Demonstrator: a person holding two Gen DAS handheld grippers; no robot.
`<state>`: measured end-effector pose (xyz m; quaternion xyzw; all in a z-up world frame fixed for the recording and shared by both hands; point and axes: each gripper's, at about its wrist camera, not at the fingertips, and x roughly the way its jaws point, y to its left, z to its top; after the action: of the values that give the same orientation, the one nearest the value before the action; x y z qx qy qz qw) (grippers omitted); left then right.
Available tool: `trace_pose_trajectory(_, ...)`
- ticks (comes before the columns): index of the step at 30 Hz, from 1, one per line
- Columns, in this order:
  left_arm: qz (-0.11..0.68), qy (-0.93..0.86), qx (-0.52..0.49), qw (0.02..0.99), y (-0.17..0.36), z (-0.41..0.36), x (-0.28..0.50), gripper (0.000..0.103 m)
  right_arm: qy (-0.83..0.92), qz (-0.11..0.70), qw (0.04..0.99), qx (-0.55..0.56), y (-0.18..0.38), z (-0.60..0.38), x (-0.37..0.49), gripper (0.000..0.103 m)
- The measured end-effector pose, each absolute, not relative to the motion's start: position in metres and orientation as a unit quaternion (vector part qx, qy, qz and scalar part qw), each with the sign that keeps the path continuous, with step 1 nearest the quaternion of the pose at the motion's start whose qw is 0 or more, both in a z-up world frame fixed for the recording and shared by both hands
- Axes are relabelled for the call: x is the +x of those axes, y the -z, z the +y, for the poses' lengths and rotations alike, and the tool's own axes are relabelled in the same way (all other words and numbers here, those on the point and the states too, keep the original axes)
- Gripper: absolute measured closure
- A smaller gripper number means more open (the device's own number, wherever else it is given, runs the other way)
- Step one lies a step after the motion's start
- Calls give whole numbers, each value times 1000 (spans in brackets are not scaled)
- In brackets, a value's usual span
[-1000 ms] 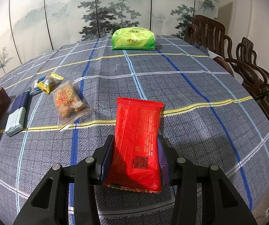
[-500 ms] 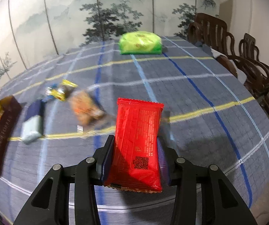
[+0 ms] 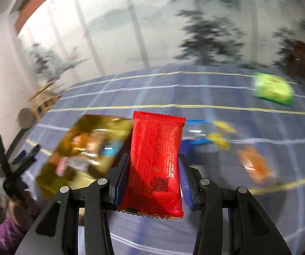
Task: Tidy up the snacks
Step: 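Carry the red packet over the tin and release it with the right gripper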
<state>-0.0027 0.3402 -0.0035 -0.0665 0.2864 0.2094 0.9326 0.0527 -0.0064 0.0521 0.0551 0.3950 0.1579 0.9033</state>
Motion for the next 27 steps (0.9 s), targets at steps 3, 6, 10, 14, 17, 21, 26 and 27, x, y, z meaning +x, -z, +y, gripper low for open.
trace_pose_trajectory(3,289,-205,-69,933,4,341,-1,12,-194,411,889,50,-45,40,73,58)
trace_pose_trajectory(6,292,-205,-76,931,5,341,0,12,-206,428,879,46,-36,73,92,58)
trace_pose_trajectory(10,289,-205,-86,931,4,344,0,12,-212,451,866,37,-19,103,112,58)
trace_pose_trajectory(14,283,-204,-90,933,3,345,-2,12,-206,463,861,36,-8,122,127,58)
trace_pose_trajectory(17,283,-203,-90,933,3,345,-2,11,-206,468,859,43,-3,135,135,58)
trace_pose_trajectory(21,281,-204,-87,934,3,344,-3,11,-206,462,861,44,-3,147,140,57)
trace_pose_trajectory(26,282,-208,-84,933,3,343,-2,10,-218,434,872,52,-21,142,126,57)
trace_pose_trajectory(27,282,-209,-85,932,3,343,-2,9,-220,427,875,55,-25,136,119,56)
